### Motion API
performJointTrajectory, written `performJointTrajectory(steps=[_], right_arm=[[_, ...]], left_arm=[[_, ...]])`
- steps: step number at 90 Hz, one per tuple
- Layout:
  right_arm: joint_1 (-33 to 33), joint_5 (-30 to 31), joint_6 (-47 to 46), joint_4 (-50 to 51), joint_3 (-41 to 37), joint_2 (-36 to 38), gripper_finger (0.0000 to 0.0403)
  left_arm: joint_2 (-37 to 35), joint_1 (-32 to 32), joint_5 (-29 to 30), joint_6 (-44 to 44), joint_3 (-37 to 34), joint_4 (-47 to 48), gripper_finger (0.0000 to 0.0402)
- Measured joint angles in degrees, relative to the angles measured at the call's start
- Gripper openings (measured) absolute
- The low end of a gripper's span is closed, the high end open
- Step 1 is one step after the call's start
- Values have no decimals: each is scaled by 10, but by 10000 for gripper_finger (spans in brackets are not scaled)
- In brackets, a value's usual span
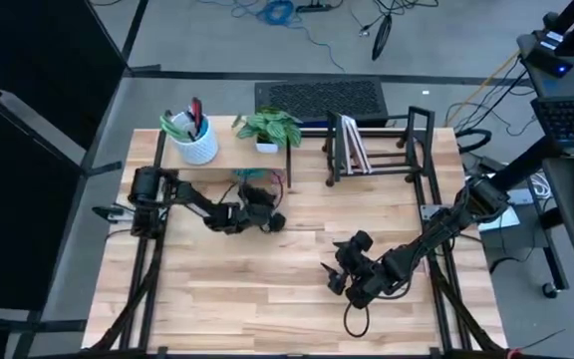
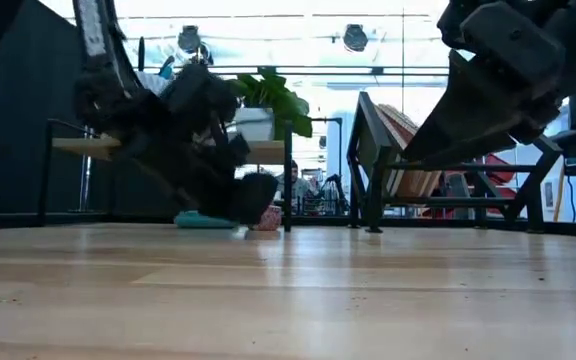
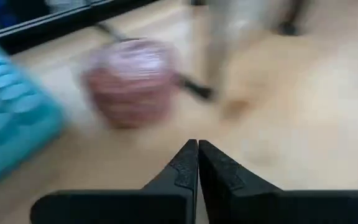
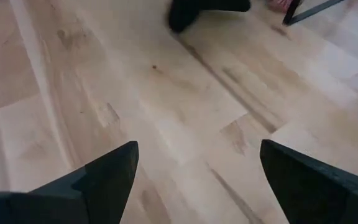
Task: Stock shelves
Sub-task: Put the pink pen into the white pen holder
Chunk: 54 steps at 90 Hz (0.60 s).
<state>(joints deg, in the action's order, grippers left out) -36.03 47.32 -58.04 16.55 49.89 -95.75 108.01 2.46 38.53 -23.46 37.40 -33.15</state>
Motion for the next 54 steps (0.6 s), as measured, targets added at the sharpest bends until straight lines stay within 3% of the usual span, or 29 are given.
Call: performJointTrajectory(steps=[12,28,45,54], right_arm=[[-5,-14,5,-4,0,5,320],[-4,-15,26,-5,1,7,320],[12,-15,63,-14,1,8,320],[18,-34,63,-15,1,8,320]], left_arm=[[-95,73,-68,1,1,115,0],[-252,157,-205,-2,2,271,0],[-380,200,-220,5,2,373,0],[-413,201,-173,-20,2,420,0]])
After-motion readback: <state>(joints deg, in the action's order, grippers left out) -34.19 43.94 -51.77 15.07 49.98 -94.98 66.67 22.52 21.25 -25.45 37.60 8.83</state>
